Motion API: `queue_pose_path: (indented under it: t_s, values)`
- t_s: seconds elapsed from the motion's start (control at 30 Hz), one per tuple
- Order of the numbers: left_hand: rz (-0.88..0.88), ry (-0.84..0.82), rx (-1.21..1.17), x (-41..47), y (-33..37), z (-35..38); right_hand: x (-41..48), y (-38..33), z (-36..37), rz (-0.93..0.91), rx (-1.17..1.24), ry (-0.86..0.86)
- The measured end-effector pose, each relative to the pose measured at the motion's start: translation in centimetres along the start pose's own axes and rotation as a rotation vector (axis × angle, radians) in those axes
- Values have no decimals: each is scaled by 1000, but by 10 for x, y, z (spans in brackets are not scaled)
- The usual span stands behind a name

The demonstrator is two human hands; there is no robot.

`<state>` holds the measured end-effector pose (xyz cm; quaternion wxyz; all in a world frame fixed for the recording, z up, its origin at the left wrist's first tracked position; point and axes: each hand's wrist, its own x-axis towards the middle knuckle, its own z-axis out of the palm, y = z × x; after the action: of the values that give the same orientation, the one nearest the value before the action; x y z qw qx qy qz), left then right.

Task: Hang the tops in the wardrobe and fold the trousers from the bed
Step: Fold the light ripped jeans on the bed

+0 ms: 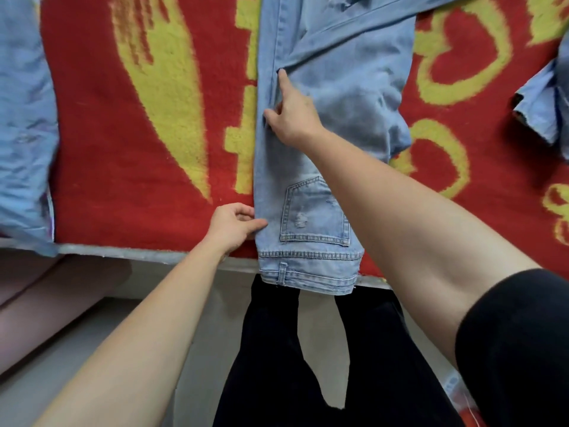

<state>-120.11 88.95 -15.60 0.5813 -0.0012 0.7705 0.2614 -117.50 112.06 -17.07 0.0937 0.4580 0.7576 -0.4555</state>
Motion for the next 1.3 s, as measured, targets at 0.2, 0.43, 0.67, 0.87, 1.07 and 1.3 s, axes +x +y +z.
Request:
queue_pose_path:
  t_s: [0.2,0.43,0.67,0.87,1.07,1.3]
  values:
    - [101,98,447,8,11,2,6,-1,-12,138,266,-179]
    - [359,404,558,27,74,12,29,24,-55,355,701,311]
    - [712,612,767,78,185,37,59,82,-132,569,949,711]
    - [855,588,987,108,224,35,75,94,-181,533,1306,814]
    - [899,652,956,108,226,27,102,87,-218,425,1568,727]
    - [861,589,930,130,264,22,161,32,-258,215,1046,806]
